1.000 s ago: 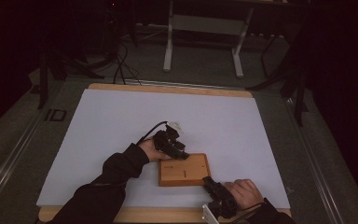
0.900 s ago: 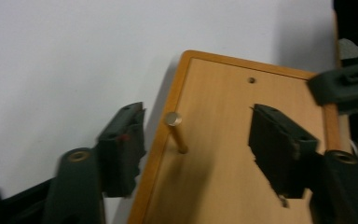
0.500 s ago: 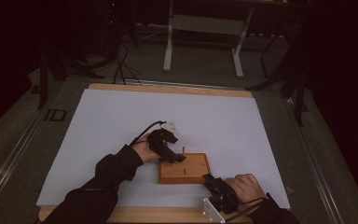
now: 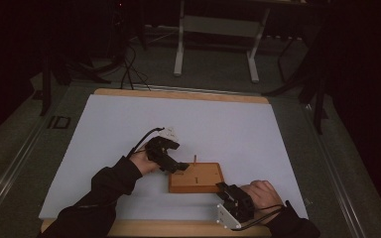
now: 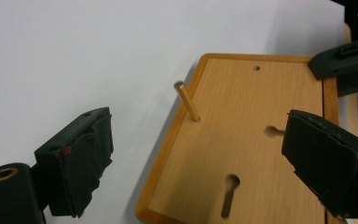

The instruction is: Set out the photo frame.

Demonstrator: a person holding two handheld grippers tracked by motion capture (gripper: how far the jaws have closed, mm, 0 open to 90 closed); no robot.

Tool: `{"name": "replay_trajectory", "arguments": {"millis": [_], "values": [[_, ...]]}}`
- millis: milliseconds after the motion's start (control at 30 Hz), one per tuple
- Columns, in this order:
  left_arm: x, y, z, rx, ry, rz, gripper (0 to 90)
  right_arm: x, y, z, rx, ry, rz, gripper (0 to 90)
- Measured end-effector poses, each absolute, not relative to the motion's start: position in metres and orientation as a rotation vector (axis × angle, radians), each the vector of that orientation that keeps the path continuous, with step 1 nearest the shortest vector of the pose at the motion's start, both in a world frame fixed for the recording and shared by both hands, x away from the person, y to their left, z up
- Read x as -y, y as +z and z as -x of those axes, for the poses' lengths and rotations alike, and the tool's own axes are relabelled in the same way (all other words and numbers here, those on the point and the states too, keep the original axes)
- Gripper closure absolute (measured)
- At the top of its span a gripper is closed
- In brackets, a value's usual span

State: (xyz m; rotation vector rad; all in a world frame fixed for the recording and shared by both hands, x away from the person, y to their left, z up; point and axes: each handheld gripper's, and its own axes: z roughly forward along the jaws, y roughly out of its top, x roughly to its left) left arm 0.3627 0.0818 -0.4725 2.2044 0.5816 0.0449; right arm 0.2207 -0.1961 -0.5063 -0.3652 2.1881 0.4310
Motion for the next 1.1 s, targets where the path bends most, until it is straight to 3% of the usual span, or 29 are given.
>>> {"name": "replay_trajectory", "arguments": {"millis": [367,600,1100], "values": [[-0.119,-0.469,-0.356,-0.634,0.148,-2.165,9.4,0.195,-0.492,-0.231,-2.263,0.456,0.349,68.4],[-0.145,-0.472,-0.348,-0.676,0.151,-2.122,9.3,0.195,-0.479,-0.243,-2.338,0.473,0.339,68.4],[-0.163,-0.479,-0.325,-0.664,0.141,-2.133,9.1,0.190,-0.453,-0.272,-2.488,0.519,0.279,68.5]]}}
